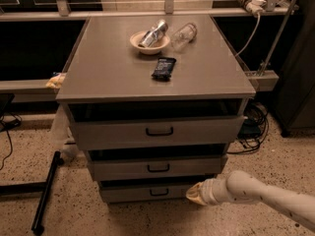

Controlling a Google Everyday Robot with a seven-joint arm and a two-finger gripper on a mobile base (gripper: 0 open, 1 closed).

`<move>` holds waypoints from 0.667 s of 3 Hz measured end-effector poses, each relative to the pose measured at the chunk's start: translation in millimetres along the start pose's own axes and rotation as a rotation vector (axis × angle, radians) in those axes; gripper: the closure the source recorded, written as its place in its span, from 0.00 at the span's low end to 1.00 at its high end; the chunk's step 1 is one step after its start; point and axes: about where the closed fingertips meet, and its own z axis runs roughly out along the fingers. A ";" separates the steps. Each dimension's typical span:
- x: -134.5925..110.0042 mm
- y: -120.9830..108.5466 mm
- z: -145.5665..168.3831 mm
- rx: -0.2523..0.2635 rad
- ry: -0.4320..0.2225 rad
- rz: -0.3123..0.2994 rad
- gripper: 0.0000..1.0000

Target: Open bottom drawer

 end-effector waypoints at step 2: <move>74.2 -14.0 78.9 0.003 -0.069 0.021 1.00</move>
Offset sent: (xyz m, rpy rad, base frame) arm 0.0096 -0.0059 -0.0547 0.0399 -0.0114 0.0222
